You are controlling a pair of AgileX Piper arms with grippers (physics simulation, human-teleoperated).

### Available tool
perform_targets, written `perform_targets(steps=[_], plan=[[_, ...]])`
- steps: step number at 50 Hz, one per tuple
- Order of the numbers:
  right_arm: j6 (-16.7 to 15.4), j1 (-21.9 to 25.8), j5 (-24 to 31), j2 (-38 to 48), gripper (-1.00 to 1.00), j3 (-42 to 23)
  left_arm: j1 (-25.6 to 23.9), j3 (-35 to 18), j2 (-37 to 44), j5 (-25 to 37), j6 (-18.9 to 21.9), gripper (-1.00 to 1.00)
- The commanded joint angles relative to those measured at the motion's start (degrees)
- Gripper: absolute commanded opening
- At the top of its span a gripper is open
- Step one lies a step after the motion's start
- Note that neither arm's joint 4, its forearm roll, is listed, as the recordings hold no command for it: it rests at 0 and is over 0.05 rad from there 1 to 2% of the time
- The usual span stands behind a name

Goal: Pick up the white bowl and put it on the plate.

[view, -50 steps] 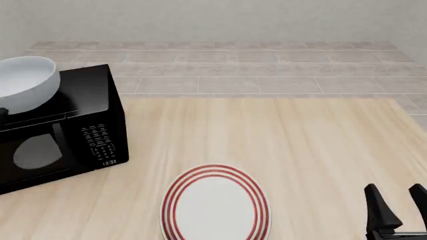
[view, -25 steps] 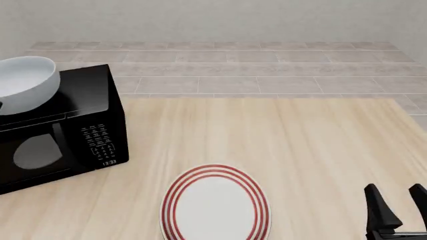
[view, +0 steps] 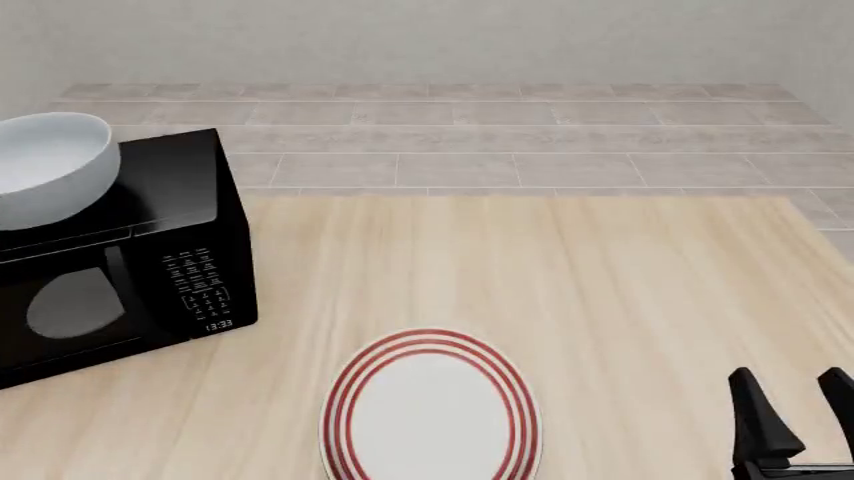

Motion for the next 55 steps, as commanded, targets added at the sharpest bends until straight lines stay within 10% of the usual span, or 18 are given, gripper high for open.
perform_targets(steps=[1, 55], plan=[[0.1, 0.0, 0.0, -0.1, 1.00, 0.0, 1.0, -3.0, 2.7, 0.8, 0.8, 1.00], [0.0, 0.0, 0.1, -0.1, 1.00, 0.0, 2.6, 5.3, 12.4, -14.6, 1.5, 1.00]])
